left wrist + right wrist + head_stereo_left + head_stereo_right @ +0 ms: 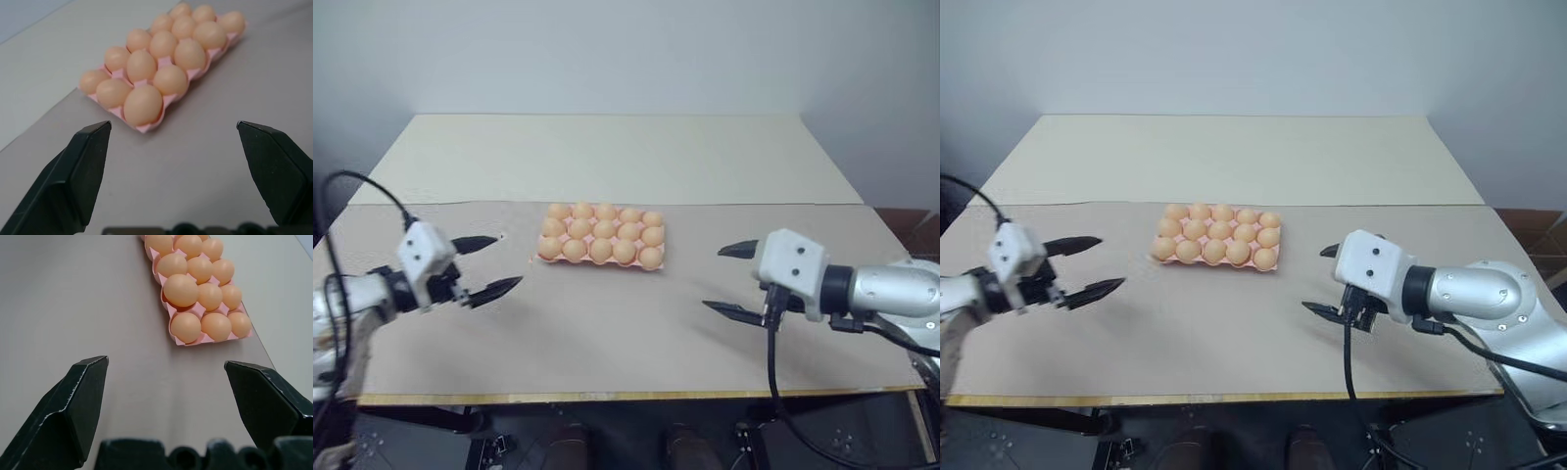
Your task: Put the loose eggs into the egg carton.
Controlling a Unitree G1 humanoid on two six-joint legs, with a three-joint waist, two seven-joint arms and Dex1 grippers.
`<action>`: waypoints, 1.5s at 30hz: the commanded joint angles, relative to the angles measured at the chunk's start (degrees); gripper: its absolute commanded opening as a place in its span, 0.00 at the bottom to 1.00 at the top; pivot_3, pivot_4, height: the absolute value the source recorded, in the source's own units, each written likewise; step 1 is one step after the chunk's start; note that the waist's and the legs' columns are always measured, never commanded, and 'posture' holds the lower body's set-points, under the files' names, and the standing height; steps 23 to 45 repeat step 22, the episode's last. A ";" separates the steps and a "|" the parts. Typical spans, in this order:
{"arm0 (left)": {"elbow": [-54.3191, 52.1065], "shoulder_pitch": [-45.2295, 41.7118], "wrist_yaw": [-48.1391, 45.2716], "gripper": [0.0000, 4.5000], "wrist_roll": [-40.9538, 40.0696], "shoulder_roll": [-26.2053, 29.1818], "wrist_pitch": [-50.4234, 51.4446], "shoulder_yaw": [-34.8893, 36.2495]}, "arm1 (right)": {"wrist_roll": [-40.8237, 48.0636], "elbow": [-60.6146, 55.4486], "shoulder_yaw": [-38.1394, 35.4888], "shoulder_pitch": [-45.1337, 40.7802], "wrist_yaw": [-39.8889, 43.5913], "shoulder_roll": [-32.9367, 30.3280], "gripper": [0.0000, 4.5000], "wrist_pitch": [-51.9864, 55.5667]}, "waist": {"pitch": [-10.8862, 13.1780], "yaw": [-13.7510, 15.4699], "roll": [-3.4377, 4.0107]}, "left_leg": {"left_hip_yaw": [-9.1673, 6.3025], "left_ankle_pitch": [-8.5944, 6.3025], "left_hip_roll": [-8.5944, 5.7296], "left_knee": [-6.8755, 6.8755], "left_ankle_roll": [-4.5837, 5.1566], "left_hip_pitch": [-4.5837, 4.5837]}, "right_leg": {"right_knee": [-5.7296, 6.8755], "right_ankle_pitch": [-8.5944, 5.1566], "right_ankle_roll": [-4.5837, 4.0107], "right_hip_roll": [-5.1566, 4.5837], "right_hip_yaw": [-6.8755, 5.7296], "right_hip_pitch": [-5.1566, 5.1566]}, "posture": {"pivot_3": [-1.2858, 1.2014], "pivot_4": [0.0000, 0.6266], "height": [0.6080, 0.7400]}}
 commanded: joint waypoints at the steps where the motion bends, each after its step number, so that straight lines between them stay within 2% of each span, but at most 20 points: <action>1: -5.96 3.80 -4.10 0.99 -3.58 3.71 2.48 7.34 | 2.51 1.81 -5.89 0.27 4.06 -1.75 0.98 -2.70 | 0.00 0.40 0.00 | 0.01 0.00 0.01 0.00 0.00 0.02 | -0.02 0.00 0.00 0.00 0.00 0.02 | 0.52 0.24 1.00; 7: -12.52 10.42 -8.12 0.99 -9.00 6.50 8.92 18.26 | 3.61 7.83 -11.86 2.19 12.43 -5.32 0.98 -7.19 | 0.00 0.43 0.00 | 0.07 0.00 0.02 -0.05 0.00 0.07 | -0.14 0.00 0.01 0.01 0.01 0.10 | 0.52 0.24 1.00; 15: -16.12 13.69 -8.96 0.99 -10.02 7.01 12.90 24.09 | 2.01 12.90 -12.46 2.83 15.77 -7.23 0.98 -12.06 | 0.00 0.02 0.01 | 0.14 0.00 0.03 -0.07 0.00 0.14 | -0.07 -0.01 0.00 0.04 0.08 0.09 | 0.52 0.24 1.00; 45: -18.29 14.26 -7.98 0.99 -9.98 6.55 14.90 25.10 | 1.42 14.17 -11.00 2.17 16.28 -7.12 0.98 -13.62 | 0.00 -0.05 0.01 | 0.17 0.00 0.03 -0.09 0.00 0.10 | -0.08 -0.01 0.00 0.03 0.12 0.03 | 0.52 0.24 1.00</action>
